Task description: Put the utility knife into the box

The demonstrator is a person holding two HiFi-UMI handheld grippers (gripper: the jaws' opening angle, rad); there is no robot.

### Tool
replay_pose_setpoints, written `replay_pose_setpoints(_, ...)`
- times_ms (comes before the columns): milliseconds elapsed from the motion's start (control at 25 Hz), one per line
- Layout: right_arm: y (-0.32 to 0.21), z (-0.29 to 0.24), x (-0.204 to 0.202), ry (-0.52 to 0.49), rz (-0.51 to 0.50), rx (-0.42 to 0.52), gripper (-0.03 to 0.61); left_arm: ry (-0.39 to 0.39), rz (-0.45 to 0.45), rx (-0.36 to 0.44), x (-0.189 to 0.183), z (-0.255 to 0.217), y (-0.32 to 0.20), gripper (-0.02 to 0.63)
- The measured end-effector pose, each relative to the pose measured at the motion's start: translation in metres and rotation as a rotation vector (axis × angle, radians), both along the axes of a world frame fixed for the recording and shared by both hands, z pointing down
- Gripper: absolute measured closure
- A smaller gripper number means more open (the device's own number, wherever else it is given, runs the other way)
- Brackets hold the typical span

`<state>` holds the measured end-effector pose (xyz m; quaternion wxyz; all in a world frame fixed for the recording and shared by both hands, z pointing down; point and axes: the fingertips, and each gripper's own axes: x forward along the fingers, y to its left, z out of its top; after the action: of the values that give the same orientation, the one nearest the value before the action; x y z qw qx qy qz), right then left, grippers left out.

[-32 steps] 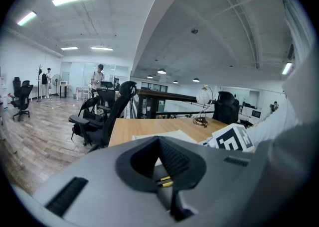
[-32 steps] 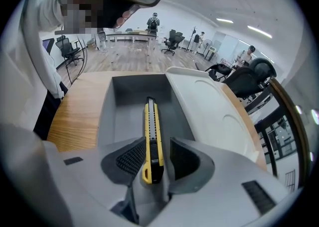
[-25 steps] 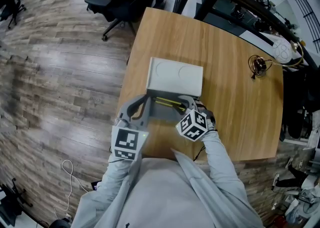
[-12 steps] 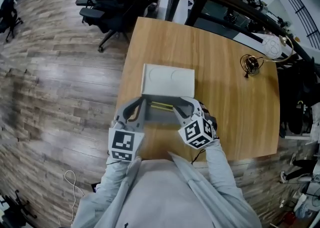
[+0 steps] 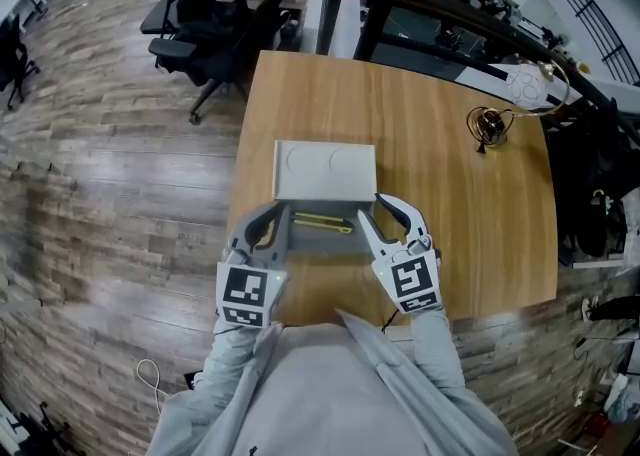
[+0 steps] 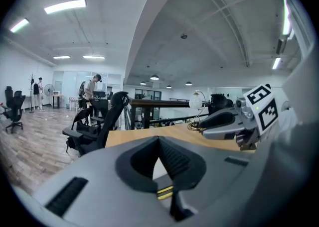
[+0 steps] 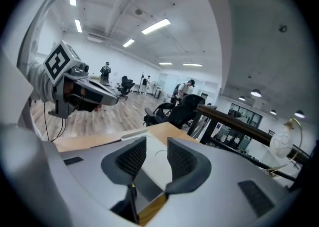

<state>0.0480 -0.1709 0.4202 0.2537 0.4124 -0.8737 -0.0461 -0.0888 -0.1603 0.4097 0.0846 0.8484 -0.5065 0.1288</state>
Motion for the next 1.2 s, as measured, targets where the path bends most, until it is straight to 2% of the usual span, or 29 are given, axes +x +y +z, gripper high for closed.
replay_pose_setpoints(120,0.006,-0.013,0.008,-0.064,0.035,0.016,0.442,0.007,0.01,0.006,0.005,-0.002,0.001,0.595)
replay_pose_setpoints(720,0.038,-0.047,0.043,-0.344,0.197,0.068,0.548,0.039,0.088,0.011,0.029,-0.014,0.018,0.595)
replay_pose_setpoints(1200,0.047,-0.047,0.052,-0.427,0.241,0.056,0.561,0.054,0.119,0.021,0.043,-0.014,0.016,0.595)
